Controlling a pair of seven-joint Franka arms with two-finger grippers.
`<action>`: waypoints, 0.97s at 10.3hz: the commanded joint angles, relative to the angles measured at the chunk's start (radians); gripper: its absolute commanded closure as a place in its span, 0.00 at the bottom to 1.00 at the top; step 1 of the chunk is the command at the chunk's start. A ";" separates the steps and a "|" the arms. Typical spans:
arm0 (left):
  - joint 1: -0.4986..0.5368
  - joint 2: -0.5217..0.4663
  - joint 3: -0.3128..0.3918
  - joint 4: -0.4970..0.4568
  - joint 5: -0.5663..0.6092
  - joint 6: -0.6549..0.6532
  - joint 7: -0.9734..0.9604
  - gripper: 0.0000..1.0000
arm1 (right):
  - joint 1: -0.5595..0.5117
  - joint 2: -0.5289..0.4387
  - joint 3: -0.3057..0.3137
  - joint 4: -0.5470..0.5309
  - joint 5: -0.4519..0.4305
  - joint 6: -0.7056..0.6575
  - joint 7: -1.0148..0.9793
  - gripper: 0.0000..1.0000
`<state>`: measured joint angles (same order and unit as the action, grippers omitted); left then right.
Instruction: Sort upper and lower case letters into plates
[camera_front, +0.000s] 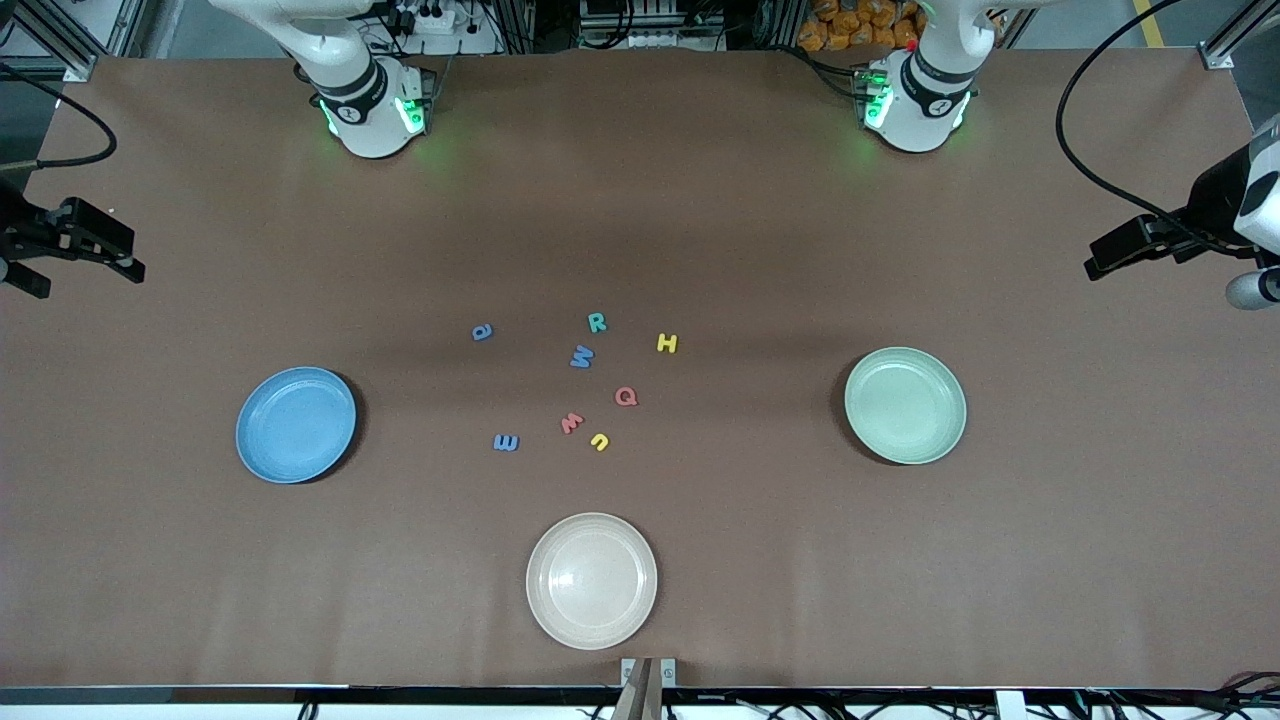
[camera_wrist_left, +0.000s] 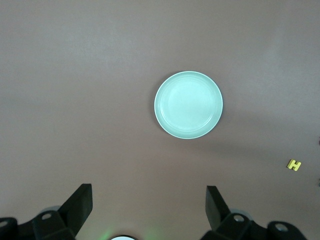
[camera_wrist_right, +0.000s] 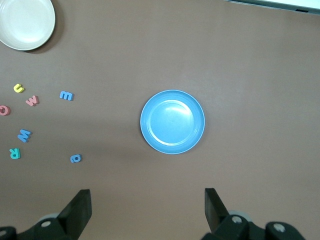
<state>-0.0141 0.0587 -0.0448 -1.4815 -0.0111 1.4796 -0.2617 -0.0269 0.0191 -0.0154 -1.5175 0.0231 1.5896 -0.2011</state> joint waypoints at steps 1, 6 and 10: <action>0.005 -0.020 0.000 -0.002 -0.029 -0.008 -0.001 0.00 | -0.025 -0.014 -0.003 0.007 -0.009 -0.008 -0.001 0.00; -0.007 0.016 0.002 -0.006 -0.021 -0.008 0.129 0.00 | -0.019 0.021 -0.009 -0.003 0.004 0.015 0.000 0.00; -0.138 0.124 -0.032 0.003 0.079 0.030 0.160 0.00 | 0.013 0.068 -0.005 -0.160 0.034 0.116 0.027 0.00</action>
<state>-0.1335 0.1560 -0.0712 -1.4951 0.0420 1.4969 -0.1193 -0.0263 0.0993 -0.0228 -1.6004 0.0365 1.6592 -0.1975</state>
